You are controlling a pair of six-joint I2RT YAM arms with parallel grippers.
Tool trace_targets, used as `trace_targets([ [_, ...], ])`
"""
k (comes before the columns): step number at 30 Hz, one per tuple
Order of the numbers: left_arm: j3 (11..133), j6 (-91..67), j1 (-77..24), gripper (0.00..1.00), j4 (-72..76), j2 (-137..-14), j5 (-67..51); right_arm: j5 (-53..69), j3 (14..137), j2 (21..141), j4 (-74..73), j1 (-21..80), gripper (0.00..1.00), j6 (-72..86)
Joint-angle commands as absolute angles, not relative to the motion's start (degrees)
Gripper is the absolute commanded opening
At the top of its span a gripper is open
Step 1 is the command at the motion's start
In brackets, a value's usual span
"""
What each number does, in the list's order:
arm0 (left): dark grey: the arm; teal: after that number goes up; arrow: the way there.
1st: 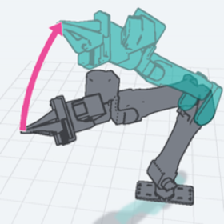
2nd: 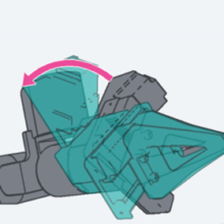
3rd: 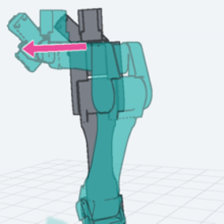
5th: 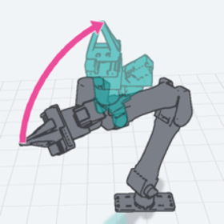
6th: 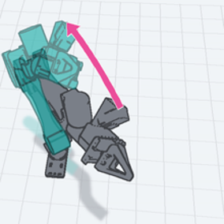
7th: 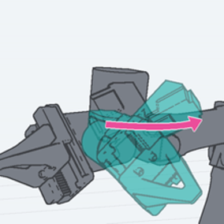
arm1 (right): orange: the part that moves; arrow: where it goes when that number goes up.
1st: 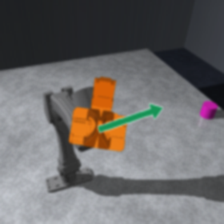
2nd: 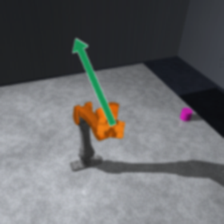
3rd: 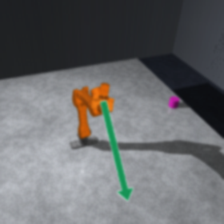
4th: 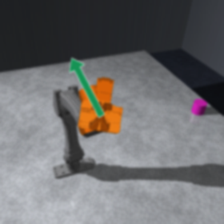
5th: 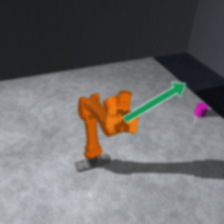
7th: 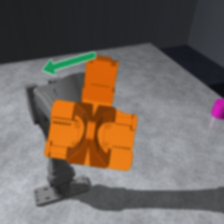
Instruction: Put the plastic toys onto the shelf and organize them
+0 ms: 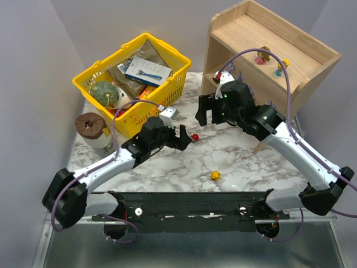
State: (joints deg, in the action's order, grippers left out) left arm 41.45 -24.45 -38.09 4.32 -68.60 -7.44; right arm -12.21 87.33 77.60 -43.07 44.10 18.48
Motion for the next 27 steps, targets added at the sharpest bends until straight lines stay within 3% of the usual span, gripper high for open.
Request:
trace_targets([
  [1,44.0,-22.0,-41.7,0.99,16.4,-77.9,-1.5,-8.8,90.8,74.3,-48.9,43.3,1.0,18.1],
  [12,50.6,-21.0,-42.8,0.89,20.0,-95.6,-2.5,-12.9,97.4,69.7,-55.2,42.8,1.0,16.7],
  [17,51.0,-21.6,-42.8,0.83,21.2,-97.6,-4.1,-14.2,102.4,69.0,-57.0,42.8,1.0,16.2],
  [21,51.9,-21.1,-42.9,0.71,20.6,-100.1,-4.5,-15.4,104.8,68.2,-57.2,42.8,1.0,15.0],
  [27,52.6,-20.1,-42.9,0.67,20.7,-102.1,-4.4,-16.9,105.9,67.8,-57.8,42.8,1.0,13.8],
])
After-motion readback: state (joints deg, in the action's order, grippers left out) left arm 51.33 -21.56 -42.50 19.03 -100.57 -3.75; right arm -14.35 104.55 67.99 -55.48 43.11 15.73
